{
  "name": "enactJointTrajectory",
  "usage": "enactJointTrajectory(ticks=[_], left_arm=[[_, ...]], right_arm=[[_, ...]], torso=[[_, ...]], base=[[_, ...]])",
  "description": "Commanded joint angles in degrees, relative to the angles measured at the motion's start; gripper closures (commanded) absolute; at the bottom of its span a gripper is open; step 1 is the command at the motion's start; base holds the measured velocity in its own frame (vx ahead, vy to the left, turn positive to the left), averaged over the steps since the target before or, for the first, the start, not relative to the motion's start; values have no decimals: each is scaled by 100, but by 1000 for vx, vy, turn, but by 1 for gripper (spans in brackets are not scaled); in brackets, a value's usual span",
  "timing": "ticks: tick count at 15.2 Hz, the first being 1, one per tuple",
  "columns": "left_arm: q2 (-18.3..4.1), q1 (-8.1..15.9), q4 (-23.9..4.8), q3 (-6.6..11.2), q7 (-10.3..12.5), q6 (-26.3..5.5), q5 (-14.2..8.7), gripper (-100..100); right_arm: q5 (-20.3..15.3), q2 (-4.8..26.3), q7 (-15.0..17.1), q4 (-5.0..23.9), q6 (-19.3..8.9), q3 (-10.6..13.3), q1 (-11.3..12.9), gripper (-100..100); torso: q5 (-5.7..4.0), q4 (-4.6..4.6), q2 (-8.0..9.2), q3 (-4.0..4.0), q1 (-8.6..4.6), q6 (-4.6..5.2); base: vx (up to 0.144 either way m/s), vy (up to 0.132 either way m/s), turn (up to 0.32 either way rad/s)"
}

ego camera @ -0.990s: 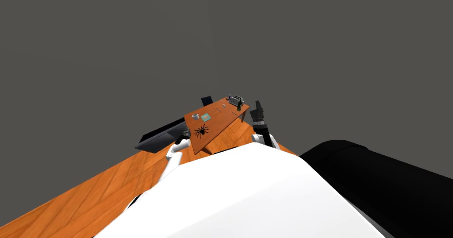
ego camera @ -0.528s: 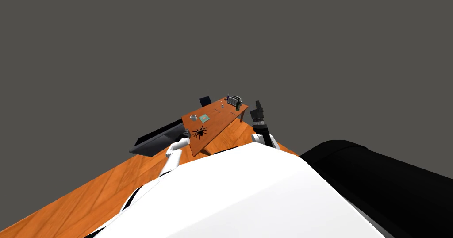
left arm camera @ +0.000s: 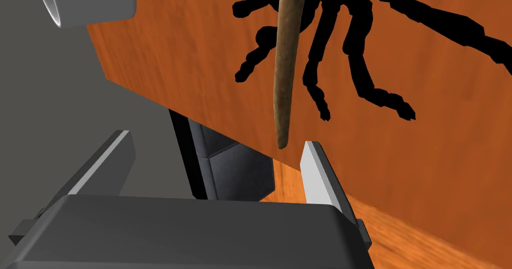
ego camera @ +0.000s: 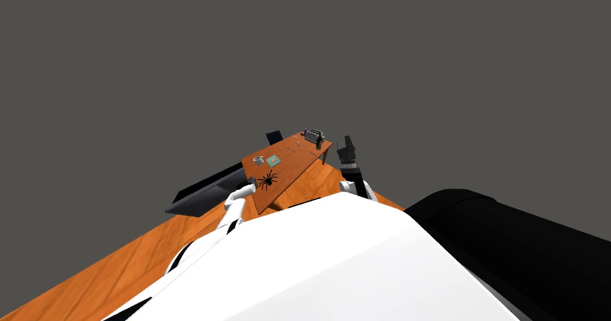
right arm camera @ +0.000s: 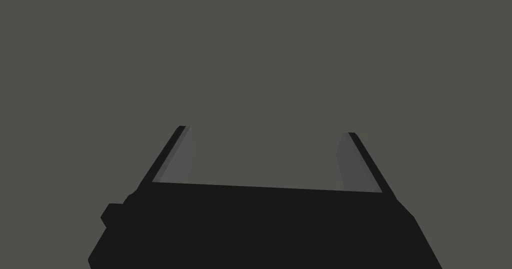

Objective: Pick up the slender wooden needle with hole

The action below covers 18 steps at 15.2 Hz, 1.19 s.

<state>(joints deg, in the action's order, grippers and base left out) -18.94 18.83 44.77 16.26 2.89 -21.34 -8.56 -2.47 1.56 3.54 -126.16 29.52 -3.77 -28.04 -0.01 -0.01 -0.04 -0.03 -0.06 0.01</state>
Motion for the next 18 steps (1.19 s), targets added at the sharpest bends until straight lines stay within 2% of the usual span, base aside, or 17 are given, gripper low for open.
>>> enactJointTrajectory(ticks=[1,2,6,9,11,12,15,16,17,18], left_arm=[[-49,174,-286,80,50,-272,-64,-100],[-49,174,-310,80,50,-272,-64,-100],[-114,471,-820,207,127,-640,-140,-100],[-131,555,-963,242,148,-744,-162,-100],[-134,511,-856,238,149,-741,-147,-100],[-86,460,-955,216,162,-572,-139,-100],[-44,410,-1014,197,174,-437,-128,-100],[-69,442,-983,208,169,-534,-135,-100],[-68,442,-1010,205,165,-494,-140,100],[-68,443,-1008,205,165,-492,-139,100]], right_arm=[[0,0,0,0,0,0,0,0],[0,0,0,0,0,0,0,0],[0,0,0,0,0,0,0,0],[0,0,0,0,0,0,0,0],[0,0,0,0,0,0,0,0],[0,0,0,0,0,0,0,0],[0,1,0,0,0,-1,-1,0],[0,1,0,0,0,-1,-1,0],[0,1,0,0,0,-1,-1,0],[0,0,0,0,0,-1,-1,0]], torso=[[0,0,0,0,0,0],[0,0,-2,-1,-1,1],[0,0,0,0,-1,0],[7,-5,0,-2,1,2],[17,-10,0,-5,0,7],[19,-12,-1,-7,1,7],[24,-18,-28,-22,18,7],[25,-20,-32,-25,21,7],[24,-19,-27,-22,18,7],[23,-18,-19,-18,13,7]], base=[[14,-12,-95],[15,-10,-68],[12,-11,-66],[9,-3,-24],[2,0,-11],[38,22,13],[74,44,11],[43,30,1],[15,11,-1],[0,0,0]])
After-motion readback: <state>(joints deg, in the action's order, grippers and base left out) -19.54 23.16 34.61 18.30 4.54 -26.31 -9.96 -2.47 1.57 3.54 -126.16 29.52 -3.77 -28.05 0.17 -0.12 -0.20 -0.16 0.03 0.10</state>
